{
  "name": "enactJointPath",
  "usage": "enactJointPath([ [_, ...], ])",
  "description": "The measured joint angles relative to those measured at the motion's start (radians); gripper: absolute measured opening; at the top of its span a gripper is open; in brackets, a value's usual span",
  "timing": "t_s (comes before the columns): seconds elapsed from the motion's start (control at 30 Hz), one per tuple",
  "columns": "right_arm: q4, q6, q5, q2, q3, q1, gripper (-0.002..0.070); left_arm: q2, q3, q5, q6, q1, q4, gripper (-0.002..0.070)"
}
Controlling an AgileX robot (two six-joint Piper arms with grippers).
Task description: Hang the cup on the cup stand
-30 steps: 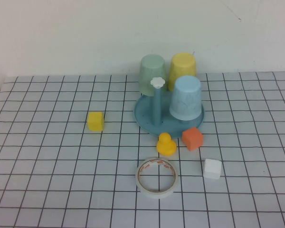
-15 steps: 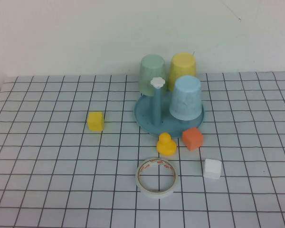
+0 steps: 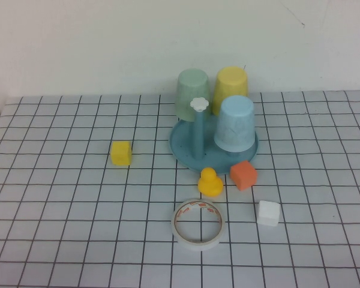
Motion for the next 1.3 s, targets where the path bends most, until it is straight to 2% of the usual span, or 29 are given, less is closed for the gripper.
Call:
enactJointPath([
  [0.13, 0.000, 0.000, 0.000, 0.000, 0.000, 0.000, -0.0001, -0.014, 0.107, -0.191, -0.140, 0.075, 0.000, -0.0001],
  [0.23, 0.000, 0.000, 0.000, 0.000, 0.000, 0.000, -0.0001, -0.014, 0.194, -0.289, -0.244, 0.085, 0.007, -0.0001],
  [0.33, 0.000, 0.000, 0.000, 0.000, 0.000, 0.000, -0.0001, -0.014, 0.229, -0.288, -0.272, 0.083, 0.014, -0.0001],
  [0.4, 0.000, 0.000, 0.000, 0.000, 0.000, 0.000, -0.0001, -0.014, 0.229, -0.251, -0.254, 0.079, 0.016, -0.0001],
  [0.57, 0.000, 0.000, 0.000, 0.000, 0.000, 0.000, -0.0001, -0.014, 0.229, -0.102, -0.021, 0.038, 0.016, -0.0001],
  [0.67, 0.000, 0.000, 0.000, 0.000, 0.000, 0.000, -0.0001, -0.014, 0.227, -0.080, 0.040, -0.002, 0.007, -0.0001],
  [0.8, 0.000, 0.000, 0.000, 0.000, 0.000, 0.000, -0.0001, -0.014, 0.227, -0.078, 0.054, -0.031, 0.007, -0.0001],
  [1.3, 0.000, 0.000, 0.000, 0.000, 0.000, 0.000, -0.0001, -0.014, 0.227, -0.078, 0.064, -0.032, -0.060, -0.0001],
])
